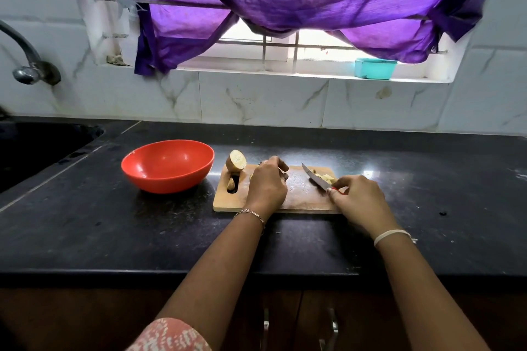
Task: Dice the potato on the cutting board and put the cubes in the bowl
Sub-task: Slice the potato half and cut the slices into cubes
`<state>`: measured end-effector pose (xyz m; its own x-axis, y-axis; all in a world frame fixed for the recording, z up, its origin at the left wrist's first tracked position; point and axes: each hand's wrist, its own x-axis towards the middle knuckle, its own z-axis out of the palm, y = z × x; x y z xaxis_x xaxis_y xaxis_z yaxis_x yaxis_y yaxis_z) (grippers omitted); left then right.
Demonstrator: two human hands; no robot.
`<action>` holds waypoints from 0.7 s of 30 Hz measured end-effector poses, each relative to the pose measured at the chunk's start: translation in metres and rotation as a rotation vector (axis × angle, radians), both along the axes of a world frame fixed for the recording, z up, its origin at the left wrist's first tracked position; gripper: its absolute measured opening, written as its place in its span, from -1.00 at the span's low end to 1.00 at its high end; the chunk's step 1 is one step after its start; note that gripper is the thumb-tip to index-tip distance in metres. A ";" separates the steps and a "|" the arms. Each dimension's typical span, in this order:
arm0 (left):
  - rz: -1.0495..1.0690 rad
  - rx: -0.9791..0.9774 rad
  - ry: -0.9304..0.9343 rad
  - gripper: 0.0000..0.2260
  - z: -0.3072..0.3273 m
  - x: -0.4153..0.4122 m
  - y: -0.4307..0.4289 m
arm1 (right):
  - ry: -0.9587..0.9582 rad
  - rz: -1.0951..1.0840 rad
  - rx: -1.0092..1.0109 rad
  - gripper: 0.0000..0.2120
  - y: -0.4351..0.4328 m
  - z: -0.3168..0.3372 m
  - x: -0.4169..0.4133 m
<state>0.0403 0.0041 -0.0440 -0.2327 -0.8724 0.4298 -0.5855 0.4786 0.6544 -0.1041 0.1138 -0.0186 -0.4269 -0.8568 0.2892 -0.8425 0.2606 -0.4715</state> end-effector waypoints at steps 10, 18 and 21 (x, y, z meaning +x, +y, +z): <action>-0.052 0.014 -0.087 -0.89 0.000 0.000 0.006 | -0.612 0.068 -0.026 -0.91 0.002 0.003 -0.008; -0.050 -0.022 -0.014 -0.90 0.001 -0.001 0.005 | -0.806 0.099 -0.070 -0.85 0.005 0.000 -0.011; -0.009 -0.067 0.083 -0.90 0.007 0.003 0.006 | -0.883 0.133 -0.053 -0.83 0.008 0.000 -0.011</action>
